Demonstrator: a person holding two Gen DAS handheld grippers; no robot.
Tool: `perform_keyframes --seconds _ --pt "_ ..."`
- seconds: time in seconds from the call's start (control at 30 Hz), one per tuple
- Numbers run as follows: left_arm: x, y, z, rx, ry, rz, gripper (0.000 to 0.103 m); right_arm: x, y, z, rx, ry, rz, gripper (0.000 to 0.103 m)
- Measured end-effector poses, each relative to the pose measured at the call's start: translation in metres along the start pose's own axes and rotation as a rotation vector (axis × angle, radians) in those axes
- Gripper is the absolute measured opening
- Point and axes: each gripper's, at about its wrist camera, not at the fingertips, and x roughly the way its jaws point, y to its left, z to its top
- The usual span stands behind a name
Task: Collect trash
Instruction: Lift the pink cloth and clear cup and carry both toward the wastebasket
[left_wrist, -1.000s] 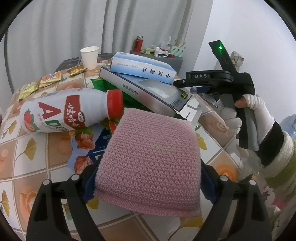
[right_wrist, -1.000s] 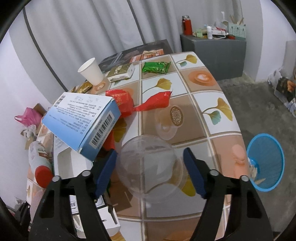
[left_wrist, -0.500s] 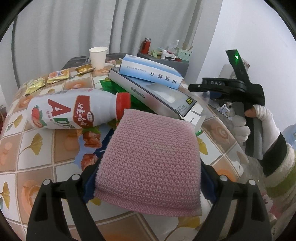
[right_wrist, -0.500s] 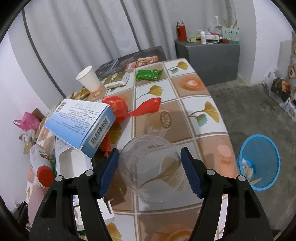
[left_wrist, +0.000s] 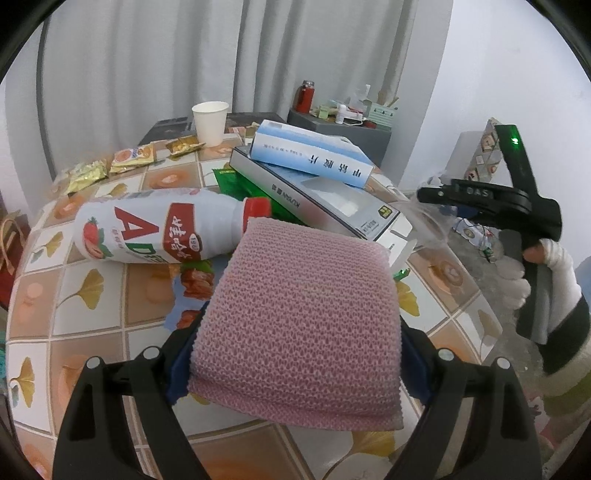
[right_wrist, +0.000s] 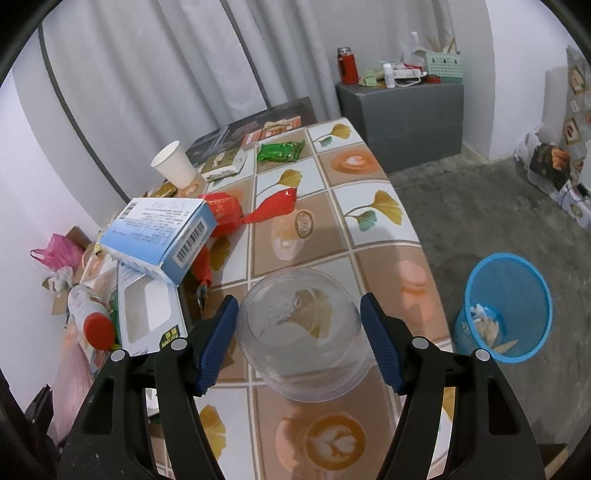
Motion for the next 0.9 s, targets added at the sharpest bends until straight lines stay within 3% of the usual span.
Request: perform_keyframes --seconds 0.47,0.9 --pt "-0.021 -0.013 0.003 0.057 -0.047 0.080 0.086 -0.029 -0.002 -0.018 0.002 -0.008 0.045 0.064" --pt "-0.046 -0.028 0.004 0.085 -0.086 0.108 0.086 -0.059 0.004 -0.029 -0.012 -0.037 0.100 0.064"
